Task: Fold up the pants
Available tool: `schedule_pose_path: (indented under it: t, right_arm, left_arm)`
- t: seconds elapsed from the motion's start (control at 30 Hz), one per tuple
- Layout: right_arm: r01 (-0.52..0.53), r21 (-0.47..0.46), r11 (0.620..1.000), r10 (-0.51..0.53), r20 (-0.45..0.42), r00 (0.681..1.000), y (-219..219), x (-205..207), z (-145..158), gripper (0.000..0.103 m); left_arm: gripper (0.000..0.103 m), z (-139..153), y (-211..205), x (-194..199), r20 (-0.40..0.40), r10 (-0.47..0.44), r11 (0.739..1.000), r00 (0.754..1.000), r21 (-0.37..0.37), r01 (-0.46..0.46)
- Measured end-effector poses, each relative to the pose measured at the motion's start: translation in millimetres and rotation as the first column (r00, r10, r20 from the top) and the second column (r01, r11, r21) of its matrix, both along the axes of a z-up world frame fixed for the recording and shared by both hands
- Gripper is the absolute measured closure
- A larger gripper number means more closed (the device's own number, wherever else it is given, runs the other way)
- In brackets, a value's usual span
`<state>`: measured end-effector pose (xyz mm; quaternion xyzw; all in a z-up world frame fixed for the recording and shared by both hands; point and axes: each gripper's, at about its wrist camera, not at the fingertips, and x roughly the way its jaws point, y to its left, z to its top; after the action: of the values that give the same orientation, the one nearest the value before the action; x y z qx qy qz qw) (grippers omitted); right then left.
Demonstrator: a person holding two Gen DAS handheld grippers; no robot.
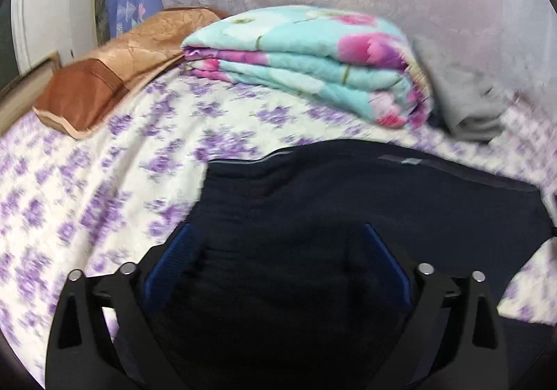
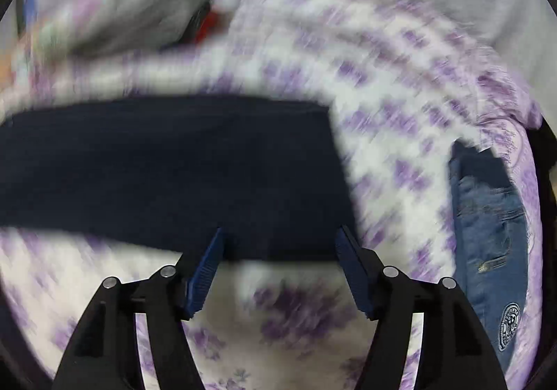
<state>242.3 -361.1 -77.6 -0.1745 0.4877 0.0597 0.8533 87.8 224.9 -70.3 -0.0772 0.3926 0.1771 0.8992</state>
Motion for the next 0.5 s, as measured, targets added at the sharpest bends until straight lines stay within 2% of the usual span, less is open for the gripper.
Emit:
schedule_pose_path:
  t: [0.03,0.07,0.1,0.13,0.2,0.23,0.33,0.43,0.5]
  right_arm:
    - [0.029,-0.015,0.999,-0.029,0.039,0.999,-4.4,1.6,-4.6,0.019]
    - [0.075,-0.018,0.997,-0.075,0.017,0.997,-7.6,5.6,-4.4,0.012]
    - [0.111,0.017,0.994,-0.111,-0.018,0.994,-9.8,9.3,-1.1,0.02]
    - [0.108,0.081,0.991,-0.107,-0.013,0.994,-5.7,7.8,11.2,0.022]
    - [0.019,0.131,0.991,-0.027,0.058,0.998,14.1,-1.0,35.9,0.021]
    - [-0.052,0.148,0.988,0.037,0.105,0.994,33.3,-3.1,48.1,0.02]
    - [-0.215,0.195,0.957,0.191,0.133,0.972,90.5,3.8,57.4,0.016]
    - [-0.313,0.214,0.925,0.287,0.146,0.947,153.2,17.8,53.2,0.015]
    - [-0.368,0.279,0.887,0.343,0.134,0.93,193.5,28.2,49.1,0.012]
  left_arm:
    - [0.008,-9.6,4.7,5.6,-0.057,0.016,1.0,0.998,0.009,-0.016]
    - [0.008,-22.7,12.8,12.5,-0.136,0.03,0.999,0.99,-0.014,-0.033]
    - [0.008,-28.9,18.6,14.6,-0.168,0.034,0.998,0.985,-0.051,-0.043]
    - [0.008,-25.1,23.2,12.5,-0.137,0.031,0.995,0.99,-0.088,-0.043]
    - [0.008,-12.9,23.5,9.7,-0.074,-0.017,0.995,0.997,-0.103,0.009]
    - [0.008,-3.6,22.6,11.9,-0.049,-0.059,0.995,0.997,-0.082,0.055]
    - [0.008,6.9,27.4,28.8,-0.071,-0.093,0.996,0.993,0.007,0.094]
    - [0.008,6.0,47.3,49.5,-0.11,-0.086,0.996,0.99,-0.017,0.085]
    - [0.008,4.3,56.2,57.2,-0.118,-0.099,0.995,0.988,-0.028,0.096]
